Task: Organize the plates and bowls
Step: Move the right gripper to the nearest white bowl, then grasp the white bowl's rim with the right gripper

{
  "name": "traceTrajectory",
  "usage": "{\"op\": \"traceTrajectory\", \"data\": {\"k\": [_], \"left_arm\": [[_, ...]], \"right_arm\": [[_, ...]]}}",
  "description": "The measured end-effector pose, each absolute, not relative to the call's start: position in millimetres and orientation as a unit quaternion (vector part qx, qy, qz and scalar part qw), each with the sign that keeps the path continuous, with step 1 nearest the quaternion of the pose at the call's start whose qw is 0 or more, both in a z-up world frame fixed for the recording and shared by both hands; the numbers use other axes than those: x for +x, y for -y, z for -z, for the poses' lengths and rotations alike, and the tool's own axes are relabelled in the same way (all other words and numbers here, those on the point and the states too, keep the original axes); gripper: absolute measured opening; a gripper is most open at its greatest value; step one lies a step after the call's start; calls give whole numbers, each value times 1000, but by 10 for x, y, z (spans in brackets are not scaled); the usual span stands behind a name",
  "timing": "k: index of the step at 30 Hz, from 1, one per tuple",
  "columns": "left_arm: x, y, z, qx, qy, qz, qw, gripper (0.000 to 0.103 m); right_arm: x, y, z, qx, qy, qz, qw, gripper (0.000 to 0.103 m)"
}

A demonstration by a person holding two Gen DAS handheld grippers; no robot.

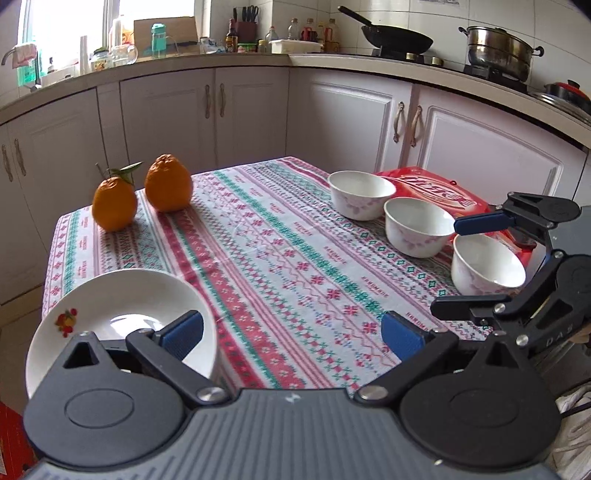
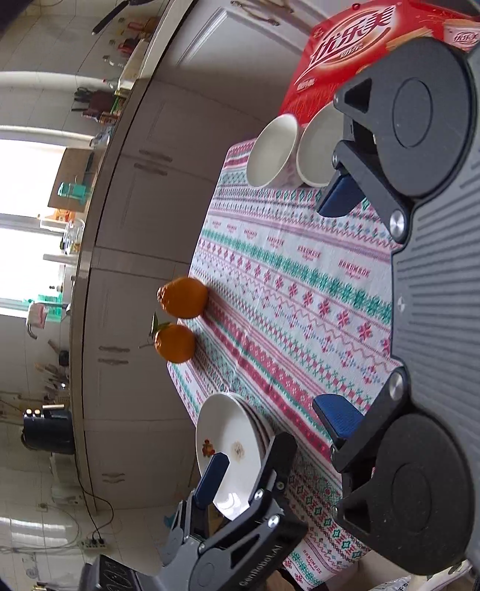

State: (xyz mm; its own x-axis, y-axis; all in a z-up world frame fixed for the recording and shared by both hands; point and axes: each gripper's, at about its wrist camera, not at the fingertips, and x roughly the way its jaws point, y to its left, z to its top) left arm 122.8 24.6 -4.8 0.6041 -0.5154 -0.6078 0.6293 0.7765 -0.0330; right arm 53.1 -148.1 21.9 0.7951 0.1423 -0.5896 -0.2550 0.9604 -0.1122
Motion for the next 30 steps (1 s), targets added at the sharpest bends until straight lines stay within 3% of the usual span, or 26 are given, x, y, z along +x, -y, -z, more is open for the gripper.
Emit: {"op": "traceTrajectory", "data": {"k": [4,12,21,30], "left_arm": [[1053,140,95,101,-280,347,889,102],[968,788,294,100,-306,415,851,102],[760,1330,446,170,-281,457,827,102],[784,1655,593,169,-280,469,820,102]], "right_arm": [[382,1822,-210,-80,-305,-79,946,103],[173,2329,-162,-70,-318,-41,945,103],[126,2788,-26,-26,-349,-29,936,103],[214,3017,88,13,-376,-47,925,103]]}}
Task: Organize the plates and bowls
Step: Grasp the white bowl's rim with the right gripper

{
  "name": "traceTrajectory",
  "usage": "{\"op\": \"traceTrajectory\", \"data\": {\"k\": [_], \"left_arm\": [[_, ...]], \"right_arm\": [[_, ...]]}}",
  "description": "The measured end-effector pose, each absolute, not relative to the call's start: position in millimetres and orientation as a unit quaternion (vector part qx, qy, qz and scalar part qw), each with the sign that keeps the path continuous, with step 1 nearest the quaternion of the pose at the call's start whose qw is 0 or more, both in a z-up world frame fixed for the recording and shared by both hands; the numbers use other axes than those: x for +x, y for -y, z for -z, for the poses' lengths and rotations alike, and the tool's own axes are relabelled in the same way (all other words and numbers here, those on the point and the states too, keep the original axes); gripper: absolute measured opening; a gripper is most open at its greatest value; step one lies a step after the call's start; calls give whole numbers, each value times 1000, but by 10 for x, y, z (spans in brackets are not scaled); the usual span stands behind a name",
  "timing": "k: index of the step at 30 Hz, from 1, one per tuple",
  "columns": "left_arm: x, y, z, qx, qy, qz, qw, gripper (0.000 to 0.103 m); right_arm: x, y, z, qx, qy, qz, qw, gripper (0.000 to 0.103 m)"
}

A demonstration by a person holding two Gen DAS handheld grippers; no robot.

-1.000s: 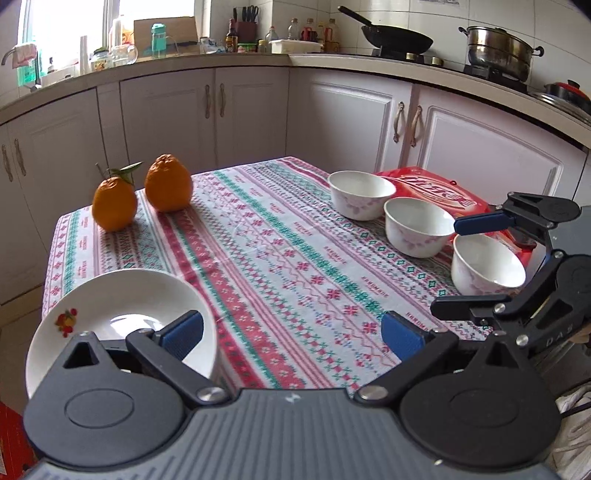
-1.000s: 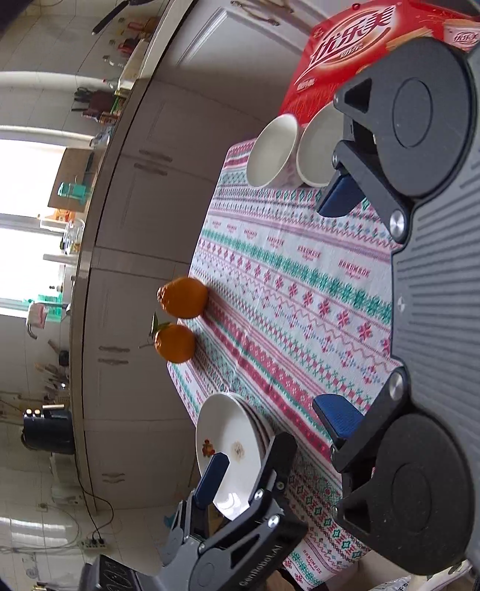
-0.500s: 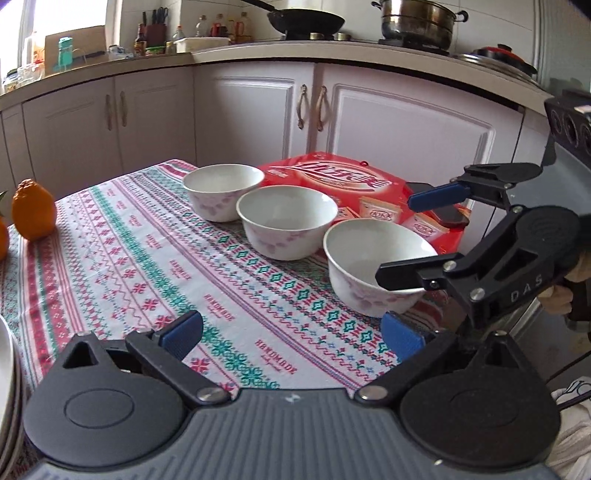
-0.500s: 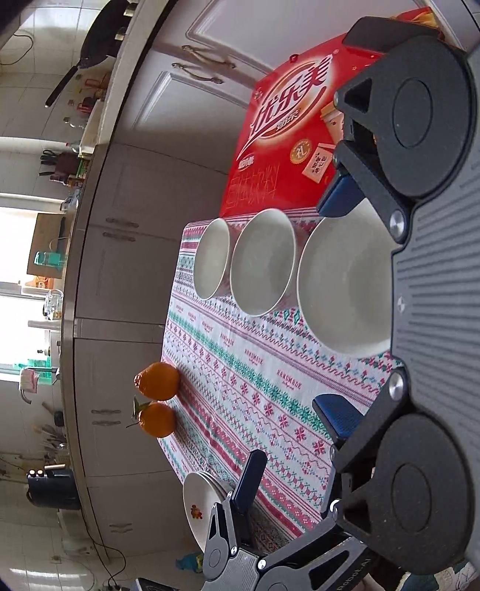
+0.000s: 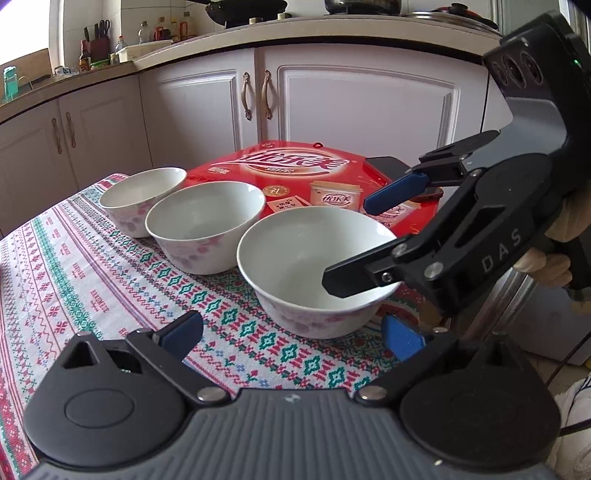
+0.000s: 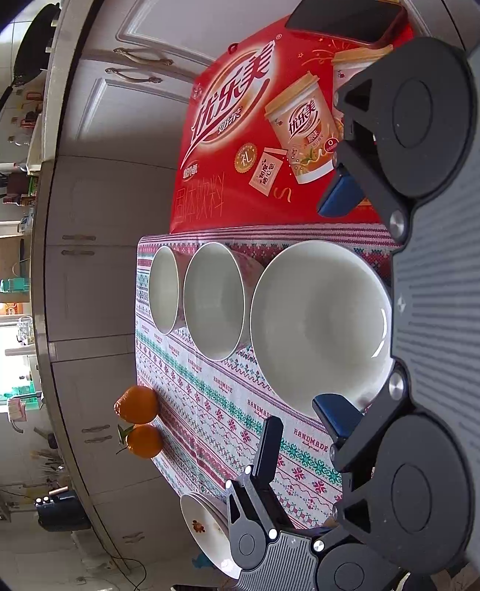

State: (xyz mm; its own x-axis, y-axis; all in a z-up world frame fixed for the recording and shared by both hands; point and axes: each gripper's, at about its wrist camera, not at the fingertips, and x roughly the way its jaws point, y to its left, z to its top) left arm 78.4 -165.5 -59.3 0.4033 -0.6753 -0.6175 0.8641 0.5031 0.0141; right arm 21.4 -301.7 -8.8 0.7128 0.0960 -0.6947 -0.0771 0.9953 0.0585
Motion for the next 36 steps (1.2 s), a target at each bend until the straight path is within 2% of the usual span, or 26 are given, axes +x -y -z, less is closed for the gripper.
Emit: {"op": "traceTrajectory", "data": {"k": [6,10,12,14,19,36], "left_arm": [[765,1770,641,165,-270,474,822,102],[738,1820,660,168,-264,480,820,98],[736,1829,661,166,-264,482,819,95],[729,1844,663,168,-265,485,816,86],[734,1841,670,164,-266,484,817,84],[707,1641,515,167,-275,474,820,84]], "right_arm": [[299,3137,115,34,-388,-68,919,100],[366,3192,155,51,-402,-83,911,89],[395,3204,171,56,-407,-89,907,83],[411,3217,182,62,-409,-92,906,82],[442,3261,178,81,-410,-101,903,76],[429,3042,46,71,-408,-114,903,76]]}}
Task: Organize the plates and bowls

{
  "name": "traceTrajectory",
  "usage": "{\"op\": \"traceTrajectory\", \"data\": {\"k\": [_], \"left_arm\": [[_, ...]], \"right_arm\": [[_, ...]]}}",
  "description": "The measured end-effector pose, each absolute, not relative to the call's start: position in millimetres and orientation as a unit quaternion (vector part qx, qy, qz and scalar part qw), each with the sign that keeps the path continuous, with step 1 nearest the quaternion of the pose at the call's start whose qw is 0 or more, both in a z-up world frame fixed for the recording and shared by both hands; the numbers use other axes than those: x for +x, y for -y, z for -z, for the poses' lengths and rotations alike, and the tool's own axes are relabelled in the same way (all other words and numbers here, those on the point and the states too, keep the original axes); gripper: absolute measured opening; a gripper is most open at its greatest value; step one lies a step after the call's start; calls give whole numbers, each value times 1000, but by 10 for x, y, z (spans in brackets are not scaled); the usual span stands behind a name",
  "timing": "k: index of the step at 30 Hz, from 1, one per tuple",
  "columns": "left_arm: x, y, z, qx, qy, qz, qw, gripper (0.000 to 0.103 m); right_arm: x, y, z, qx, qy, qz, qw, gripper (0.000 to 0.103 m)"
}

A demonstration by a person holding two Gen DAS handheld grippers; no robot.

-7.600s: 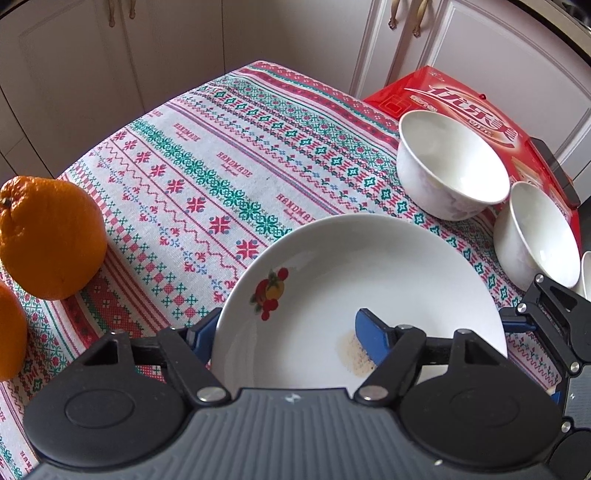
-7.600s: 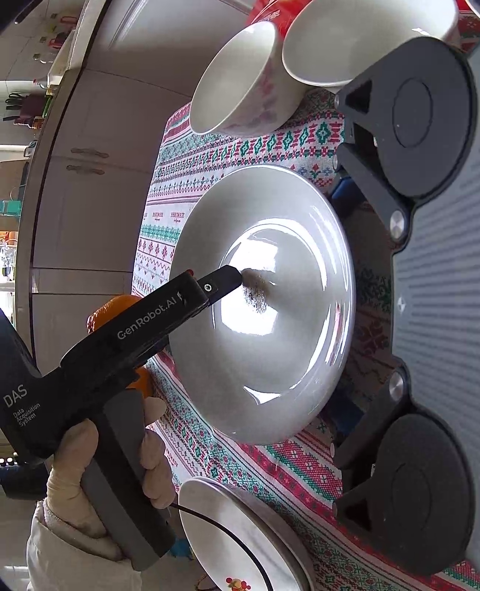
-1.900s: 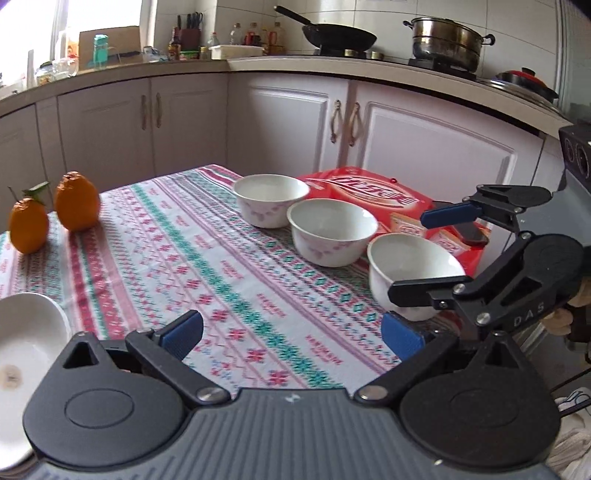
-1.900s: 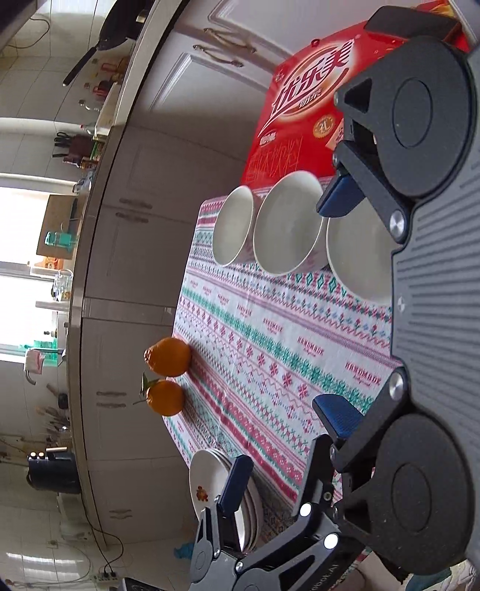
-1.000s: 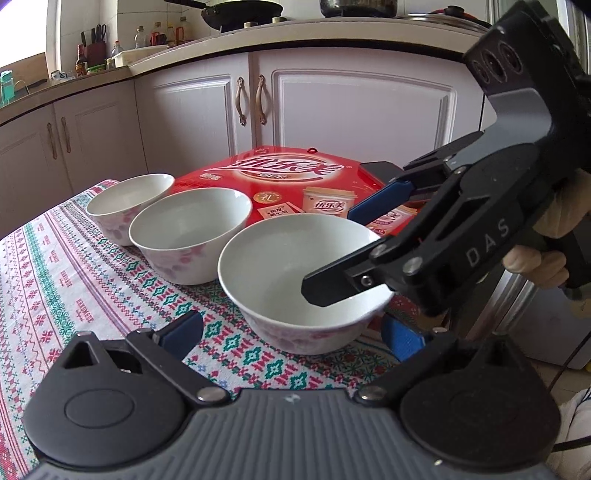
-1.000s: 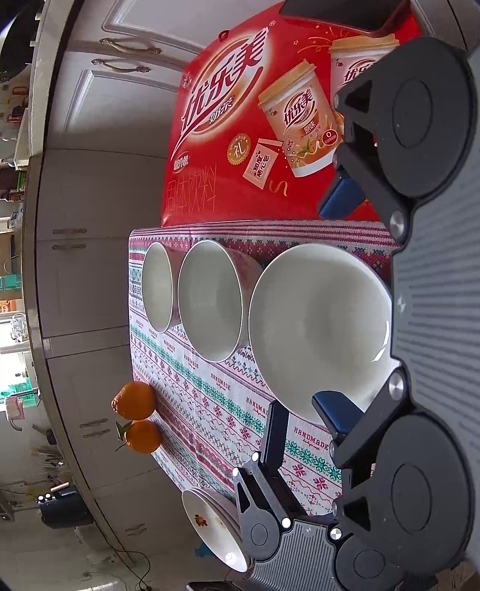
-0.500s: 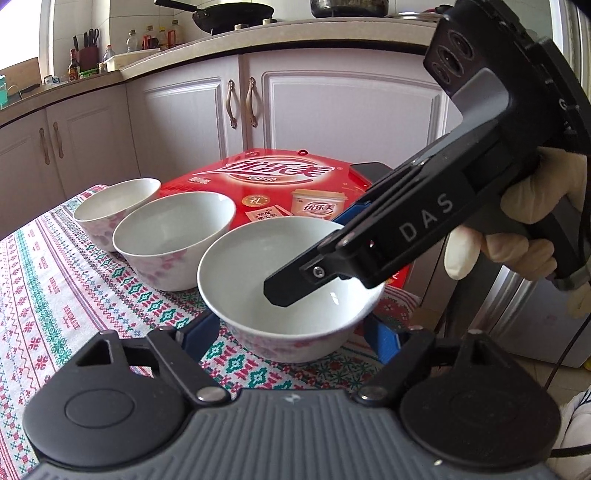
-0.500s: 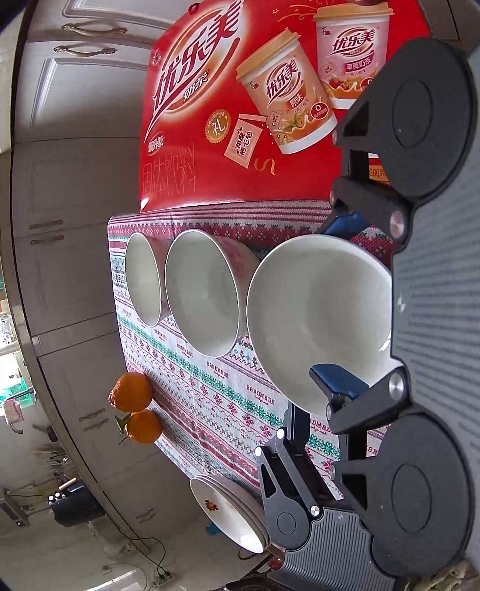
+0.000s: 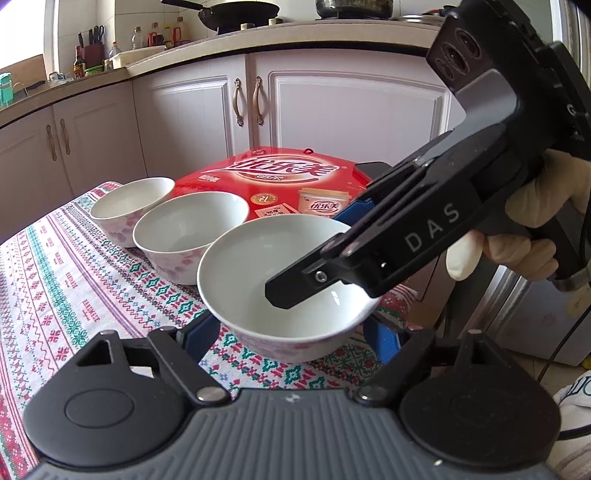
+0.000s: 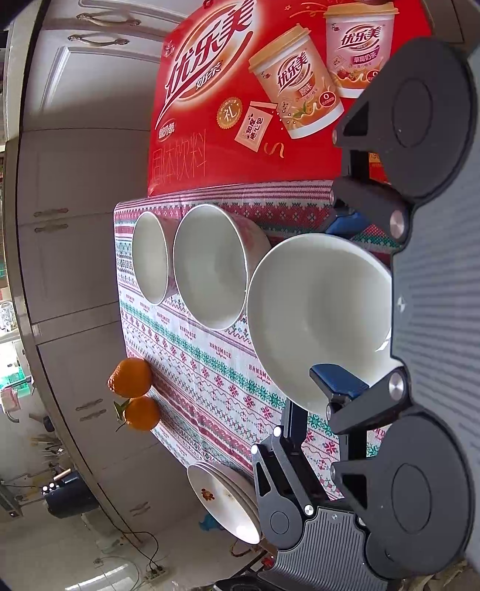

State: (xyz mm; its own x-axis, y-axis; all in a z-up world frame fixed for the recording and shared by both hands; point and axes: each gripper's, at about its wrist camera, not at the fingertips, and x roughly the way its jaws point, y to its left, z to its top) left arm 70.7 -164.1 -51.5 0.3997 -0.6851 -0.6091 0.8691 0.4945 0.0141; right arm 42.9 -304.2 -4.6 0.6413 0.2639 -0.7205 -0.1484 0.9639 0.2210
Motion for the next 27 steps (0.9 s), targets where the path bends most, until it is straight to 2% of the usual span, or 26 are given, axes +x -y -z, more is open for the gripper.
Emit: {"op": "traceTrajectory", "data": {"k": [27], "left_arm": [[846,515,428,142,-306,383,860,84]], "right_arm": [[968,1922,13,30,-407,-223,885,76]]}}
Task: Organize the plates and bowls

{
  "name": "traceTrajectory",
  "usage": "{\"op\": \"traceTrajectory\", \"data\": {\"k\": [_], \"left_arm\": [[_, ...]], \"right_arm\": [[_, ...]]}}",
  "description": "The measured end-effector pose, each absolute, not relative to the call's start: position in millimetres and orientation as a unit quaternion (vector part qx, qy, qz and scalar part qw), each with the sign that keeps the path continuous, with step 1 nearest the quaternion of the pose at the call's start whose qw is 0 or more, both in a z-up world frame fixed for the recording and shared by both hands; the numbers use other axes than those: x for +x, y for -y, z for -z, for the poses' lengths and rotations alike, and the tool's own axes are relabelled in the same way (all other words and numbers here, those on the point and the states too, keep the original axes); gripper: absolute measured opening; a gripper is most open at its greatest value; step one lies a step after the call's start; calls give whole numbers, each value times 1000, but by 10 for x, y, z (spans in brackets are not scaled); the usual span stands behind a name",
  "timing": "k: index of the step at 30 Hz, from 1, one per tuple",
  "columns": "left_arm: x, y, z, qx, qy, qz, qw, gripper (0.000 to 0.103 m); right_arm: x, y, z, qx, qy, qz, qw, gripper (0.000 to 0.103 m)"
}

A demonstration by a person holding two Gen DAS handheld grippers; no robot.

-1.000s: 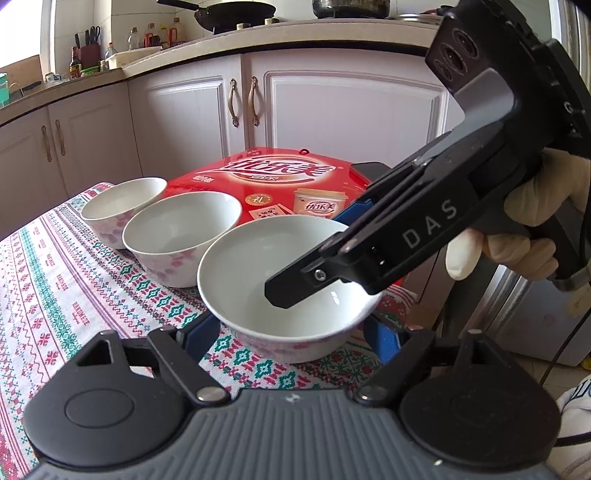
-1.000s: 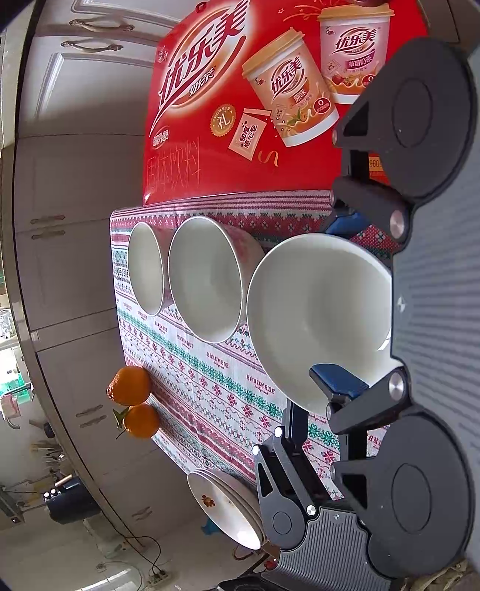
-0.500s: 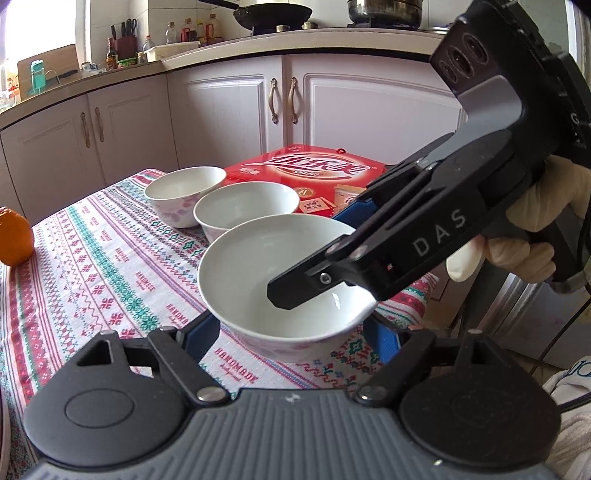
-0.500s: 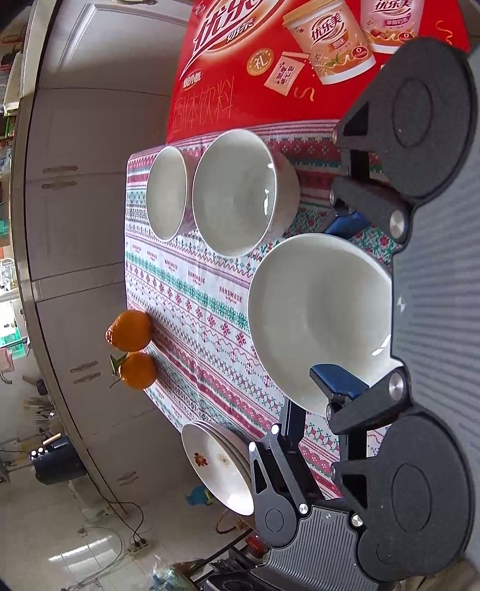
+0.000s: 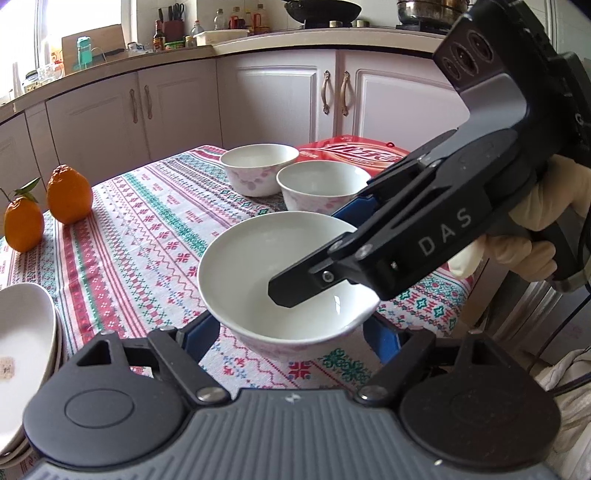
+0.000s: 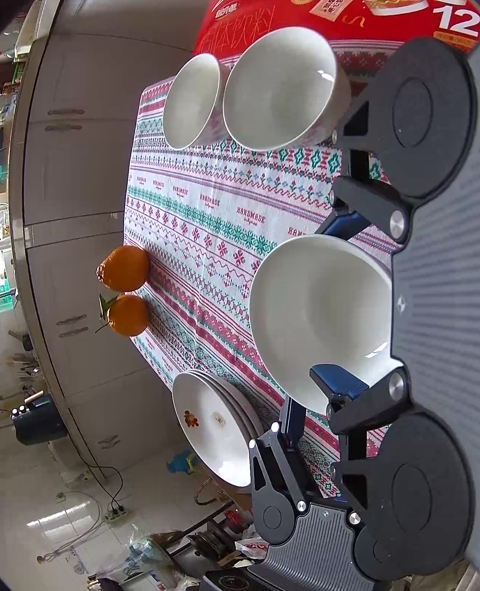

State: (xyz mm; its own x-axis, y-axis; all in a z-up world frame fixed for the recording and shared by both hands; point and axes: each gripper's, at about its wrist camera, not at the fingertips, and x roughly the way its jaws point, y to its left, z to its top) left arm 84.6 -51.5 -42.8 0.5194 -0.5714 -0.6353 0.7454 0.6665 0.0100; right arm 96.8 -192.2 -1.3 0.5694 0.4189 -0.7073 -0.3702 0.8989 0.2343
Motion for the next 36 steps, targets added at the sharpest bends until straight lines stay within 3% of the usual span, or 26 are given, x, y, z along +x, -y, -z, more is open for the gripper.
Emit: {"op": "traceTrajectory", "data": {"k": [27,32,36], "left_arm": [[1039,270,541,129,-325,360,865,85],[1002,271,535,127,-318,365,865,100],[978,254,520,128,-316,365,866,100]], "right_arm": [[1227,1606,158,24,-420,-242,874,78],[1190,1578,128,20,-406,-248,880,100],[1183,1591,106,20,-400,-243,884,103]]}}
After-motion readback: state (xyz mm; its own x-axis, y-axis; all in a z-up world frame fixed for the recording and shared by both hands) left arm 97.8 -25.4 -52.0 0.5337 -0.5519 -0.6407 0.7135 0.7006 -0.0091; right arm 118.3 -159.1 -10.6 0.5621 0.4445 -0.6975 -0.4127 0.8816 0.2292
